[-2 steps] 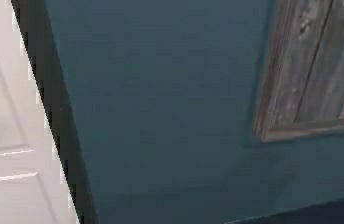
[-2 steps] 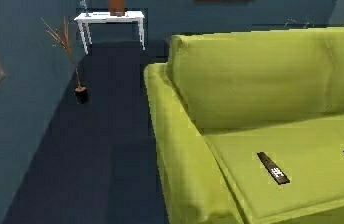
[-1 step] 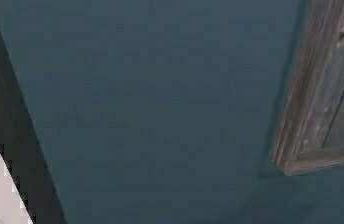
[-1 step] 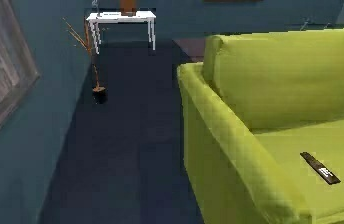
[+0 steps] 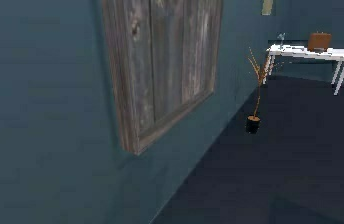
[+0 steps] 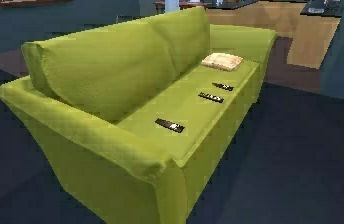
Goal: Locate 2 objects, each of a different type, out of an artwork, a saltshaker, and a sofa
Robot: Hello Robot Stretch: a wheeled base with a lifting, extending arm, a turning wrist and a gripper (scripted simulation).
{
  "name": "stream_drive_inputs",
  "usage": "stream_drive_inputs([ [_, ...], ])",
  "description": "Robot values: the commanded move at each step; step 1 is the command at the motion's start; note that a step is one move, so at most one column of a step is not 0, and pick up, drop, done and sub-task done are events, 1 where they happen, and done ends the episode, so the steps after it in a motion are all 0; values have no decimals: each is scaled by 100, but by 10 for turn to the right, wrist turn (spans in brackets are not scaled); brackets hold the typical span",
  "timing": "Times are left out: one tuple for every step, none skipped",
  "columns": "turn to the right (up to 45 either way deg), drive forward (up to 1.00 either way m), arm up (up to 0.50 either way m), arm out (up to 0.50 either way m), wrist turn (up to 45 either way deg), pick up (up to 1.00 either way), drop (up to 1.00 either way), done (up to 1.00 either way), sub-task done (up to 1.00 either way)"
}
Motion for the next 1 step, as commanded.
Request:
stream_drive_inputs([
  [0,0,0,0,0,0,0,100,0],
])
